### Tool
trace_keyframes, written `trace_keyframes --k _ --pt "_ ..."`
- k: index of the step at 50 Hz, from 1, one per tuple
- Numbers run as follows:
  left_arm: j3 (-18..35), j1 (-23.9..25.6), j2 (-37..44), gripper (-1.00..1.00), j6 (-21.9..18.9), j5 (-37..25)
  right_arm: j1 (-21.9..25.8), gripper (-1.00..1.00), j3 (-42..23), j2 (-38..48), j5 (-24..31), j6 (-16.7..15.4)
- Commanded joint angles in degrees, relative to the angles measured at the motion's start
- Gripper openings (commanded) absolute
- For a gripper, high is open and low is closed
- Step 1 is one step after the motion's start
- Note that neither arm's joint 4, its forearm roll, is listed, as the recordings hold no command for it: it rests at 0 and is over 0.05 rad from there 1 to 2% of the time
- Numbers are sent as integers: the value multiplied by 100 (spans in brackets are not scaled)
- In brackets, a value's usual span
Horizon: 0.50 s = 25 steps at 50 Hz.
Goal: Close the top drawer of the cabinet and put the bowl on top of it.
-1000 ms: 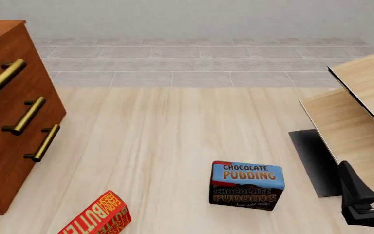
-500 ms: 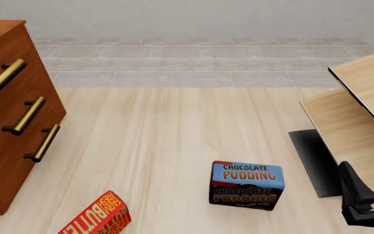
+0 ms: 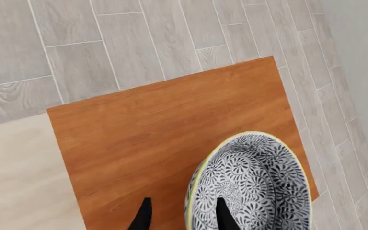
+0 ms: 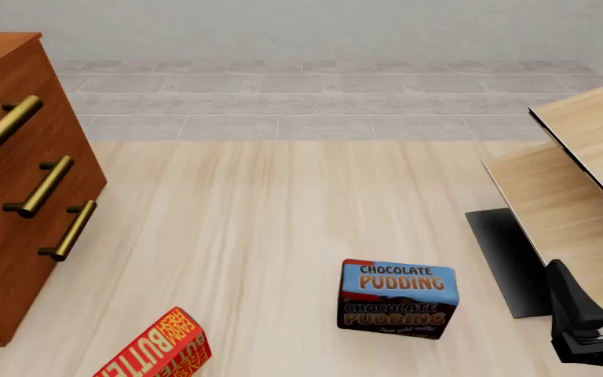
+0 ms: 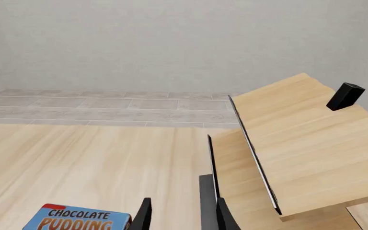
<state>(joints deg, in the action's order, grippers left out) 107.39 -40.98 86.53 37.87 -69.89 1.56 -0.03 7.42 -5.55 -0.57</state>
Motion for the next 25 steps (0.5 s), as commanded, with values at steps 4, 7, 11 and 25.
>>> trace_keyframes --k 4,7,11,25 --pt "85 -201 -35 100 -111 -1 8 100 1 27 -23 -8" --pt "103 -230 -35 100 -138 -1 12 100 0 14 -9 -12" --pt "161 -207 -33 100 -164 -1 14 100 0 23 -15 -17" --pt "300 -249 -203 100 -43 -1 35 100 1 1 8 -44"
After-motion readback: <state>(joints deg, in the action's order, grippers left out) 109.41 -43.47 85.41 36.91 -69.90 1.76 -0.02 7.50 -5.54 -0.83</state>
